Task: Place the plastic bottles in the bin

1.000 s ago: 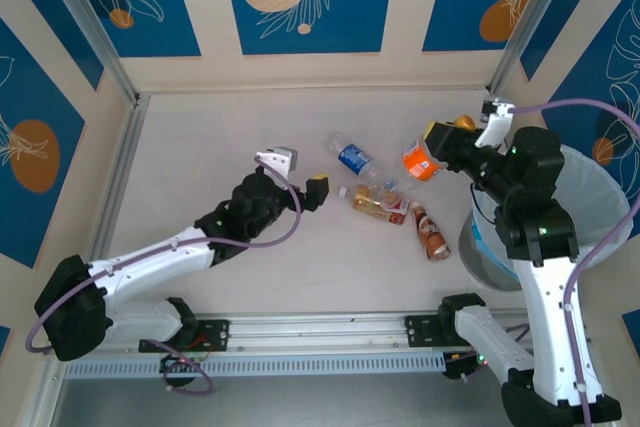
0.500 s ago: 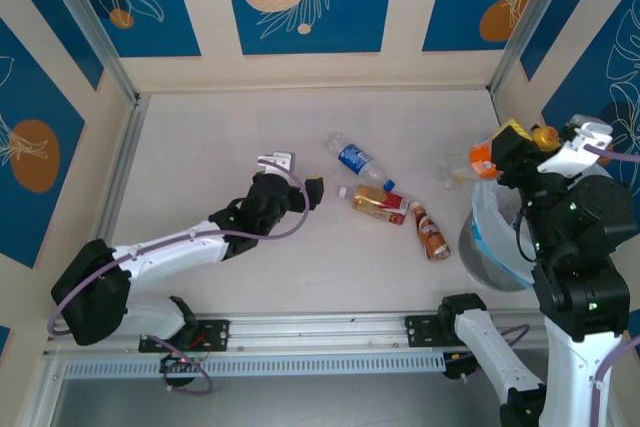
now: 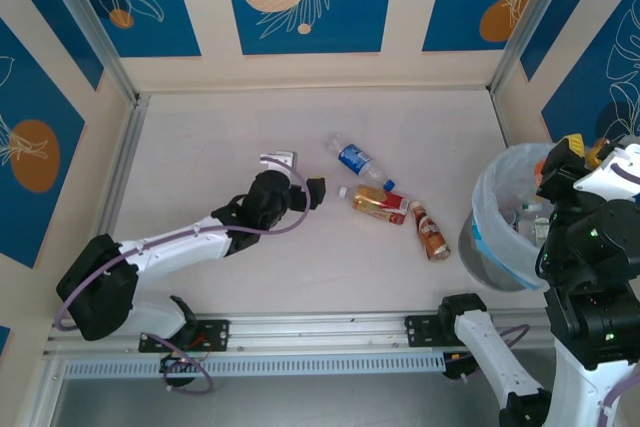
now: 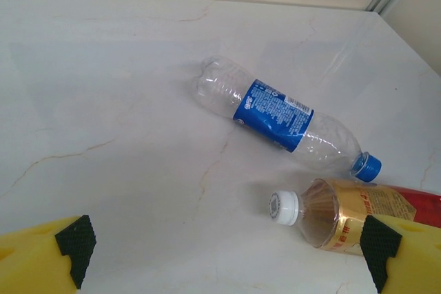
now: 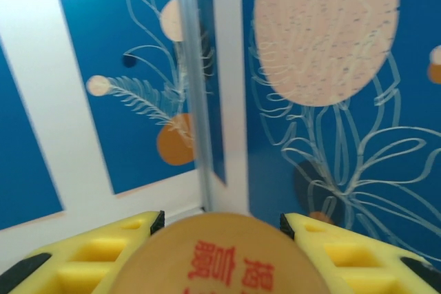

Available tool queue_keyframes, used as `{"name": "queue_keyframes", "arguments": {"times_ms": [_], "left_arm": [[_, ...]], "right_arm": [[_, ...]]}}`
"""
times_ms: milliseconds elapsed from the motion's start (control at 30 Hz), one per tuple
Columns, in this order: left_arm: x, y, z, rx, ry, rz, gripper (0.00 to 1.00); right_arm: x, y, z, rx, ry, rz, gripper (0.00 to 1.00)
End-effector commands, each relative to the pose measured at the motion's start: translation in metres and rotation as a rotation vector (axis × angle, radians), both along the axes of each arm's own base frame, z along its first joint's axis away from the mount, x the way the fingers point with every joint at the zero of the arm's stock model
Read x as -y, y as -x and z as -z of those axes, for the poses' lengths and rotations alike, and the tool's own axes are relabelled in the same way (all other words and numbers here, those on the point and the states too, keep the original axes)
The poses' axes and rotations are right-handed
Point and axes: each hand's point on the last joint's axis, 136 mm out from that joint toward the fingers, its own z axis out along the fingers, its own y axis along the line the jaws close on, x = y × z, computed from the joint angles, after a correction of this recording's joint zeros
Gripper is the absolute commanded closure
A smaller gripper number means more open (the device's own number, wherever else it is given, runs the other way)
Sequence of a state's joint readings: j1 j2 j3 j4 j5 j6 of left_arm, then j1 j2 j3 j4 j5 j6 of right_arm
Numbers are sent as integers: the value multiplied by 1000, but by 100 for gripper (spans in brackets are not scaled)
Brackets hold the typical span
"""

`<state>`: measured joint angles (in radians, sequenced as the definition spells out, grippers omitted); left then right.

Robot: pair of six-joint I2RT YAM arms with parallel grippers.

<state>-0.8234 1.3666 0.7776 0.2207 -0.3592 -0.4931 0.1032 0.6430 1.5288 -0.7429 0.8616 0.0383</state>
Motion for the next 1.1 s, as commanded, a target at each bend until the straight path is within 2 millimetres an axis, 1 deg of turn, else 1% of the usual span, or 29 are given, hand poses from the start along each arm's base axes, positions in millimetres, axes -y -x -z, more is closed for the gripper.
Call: {"name": "queue_keyframes", "arguments": {"times_ms": [0, 67, 267, 433, 533, 700, 767, 833, 867, 900, 933, 967, 1000, 1033, 1067], "left_arm": [[5, -8, -14, 6, 44, 6, 0], [7, -8, -13, 1, 45, 8, 0], [5, -8, -12, -5, 49, 5, 0], [0, -7, -8, -13, 45, -5, 0], [-2, -8, -8, -15, 46, -10, 0], [-2, -9, -7, -21, 52, -8, 0], [-2, -9, -7, -24, 56, -11, 0], [-3, -9, -7, -26, 61, -13, 0], [-2, -9, -7, -28, 62, -11, 0], [-2, -10, -6, -30, 61, -11, 0], [-2, -10, -7, -30, 64, -10, 0], [-2, -11, -7, -31, 64, -7, 0], [-1, -11, -8, -33, 66, -6, 0], [-1, -13, -8, -34, 64, -6, 0], [0, -13, -9, -34, 65, -4, 0]], "right_arm": [[18, 5, 2, -45, 48, 131, 100], [16, -2, 13, -99, 24, 119, 100], [14, -25, 36, -216, -14, 127, 100], [16, -35, 51, -266, -29, 146, 100], [22, -37, 64, -343, -39, 178, 100], [28, -44, 94, -470, -130, 186, 100], [35, -48, 109, -532, -189, 198, 100], [44, -50, 125, -586, -252, 236, 96], [48, -53, 132, -609, -278, 247, 92], [52, -55, 138, -628, -308, 266, 86], [57, -57, 145, -648, -343, 282, 72], [64, -59, 152, -664, -370, 309, 55], [70, -60, 156, -679, -382, 342, 41], [77, -59, 158, -685, -383, 391, 26], [83, -59, 158, -682, -382, 430, 15]]}}
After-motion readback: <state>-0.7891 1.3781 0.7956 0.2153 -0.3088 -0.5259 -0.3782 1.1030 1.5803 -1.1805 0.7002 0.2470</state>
